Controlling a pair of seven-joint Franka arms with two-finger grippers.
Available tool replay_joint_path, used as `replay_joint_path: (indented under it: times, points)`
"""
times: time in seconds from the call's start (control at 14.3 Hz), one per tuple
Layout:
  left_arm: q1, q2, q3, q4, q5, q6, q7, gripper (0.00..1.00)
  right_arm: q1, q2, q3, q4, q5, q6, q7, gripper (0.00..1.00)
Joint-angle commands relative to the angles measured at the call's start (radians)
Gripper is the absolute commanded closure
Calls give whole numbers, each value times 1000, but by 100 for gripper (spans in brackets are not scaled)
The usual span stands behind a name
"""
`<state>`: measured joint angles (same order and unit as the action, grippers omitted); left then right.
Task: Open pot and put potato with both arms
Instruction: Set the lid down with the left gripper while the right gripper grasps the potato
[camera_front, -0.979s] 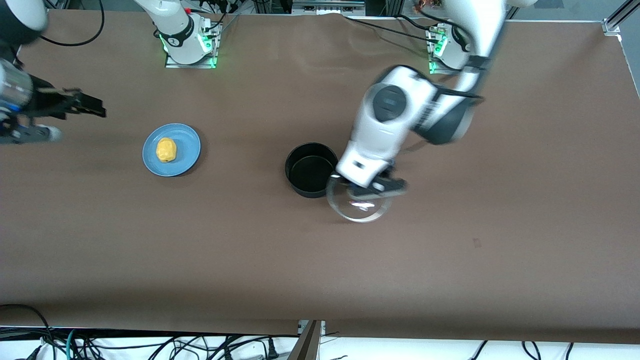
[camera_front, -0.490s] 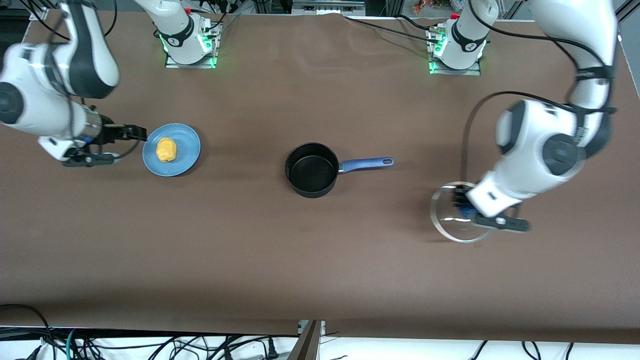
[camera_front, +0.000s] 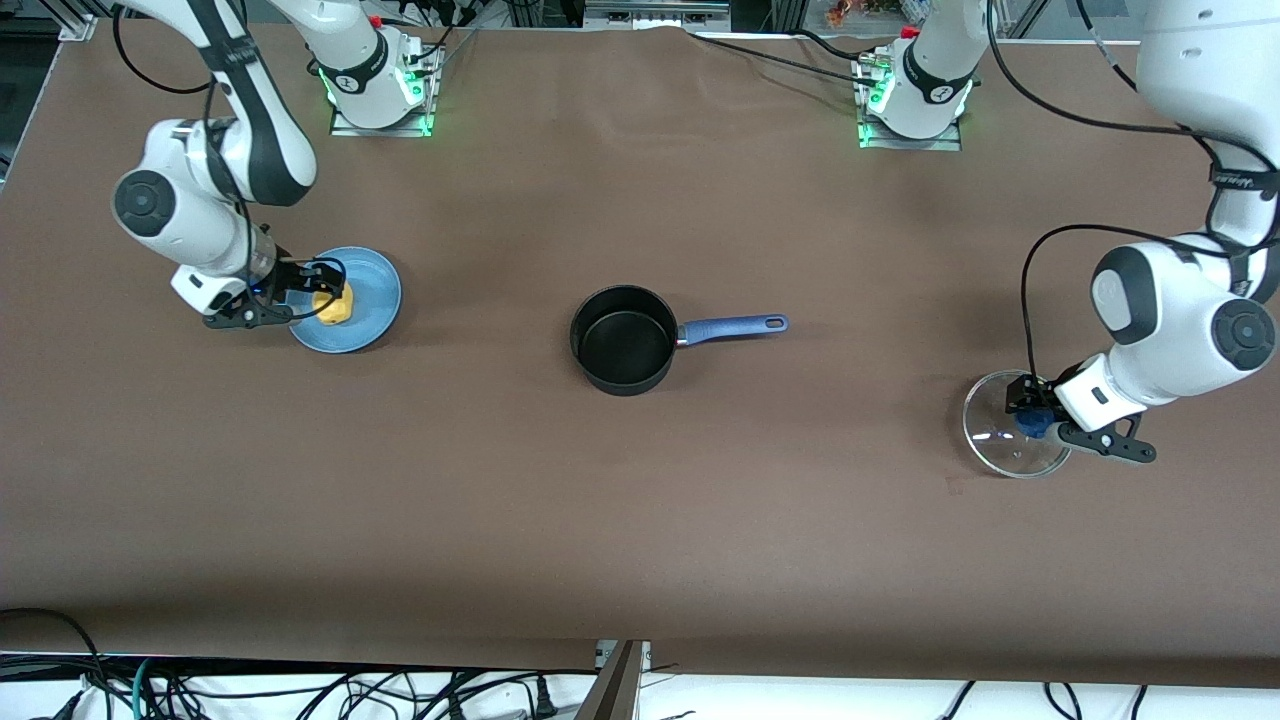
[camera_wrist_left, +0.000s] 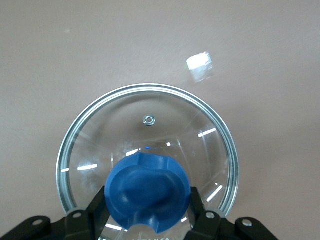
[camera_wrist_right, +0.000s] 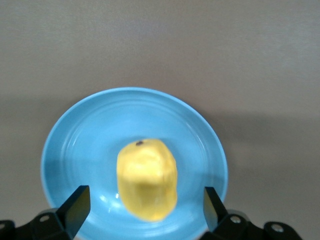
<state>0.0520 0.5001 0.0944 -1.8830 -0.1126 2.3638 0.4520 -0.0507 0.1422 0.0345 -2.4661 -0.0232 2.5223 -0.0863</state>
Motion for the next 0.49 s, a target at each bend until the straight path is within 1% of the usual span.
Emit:
replay_joint_path:
  times: [0.0,0.07,0.14,0.21,0.28,0.35,0.42]
  points:
    - [14,24,-7,-31,-22,67,40,47,-9,63,7,-57,-15,160,-6,1]
    - [22,37,-7,-33,-24,75,45,46,-9,74,7,-59,-15,171,-7,12]
    - [26,46,-7,-31,-39,75,45,43,-9,74,7,-59,-15,168,-7,44]
    - [26,51,-7,-31,-62,75,45,29,-9,74,8,-59,-15,165,-7,61]
    - [28,46,-7,-25,-68,65,43,0,-9,74,8,-57,-15,158,-10,70]
    - [28,29,-7,-16,-67,33,36,0,-9,73,8,-56,-15,147,-10,74]
    - [26,-3,-8,4,-67,-33,27,0,-9,63,8,-48,-15,127,-10,75]
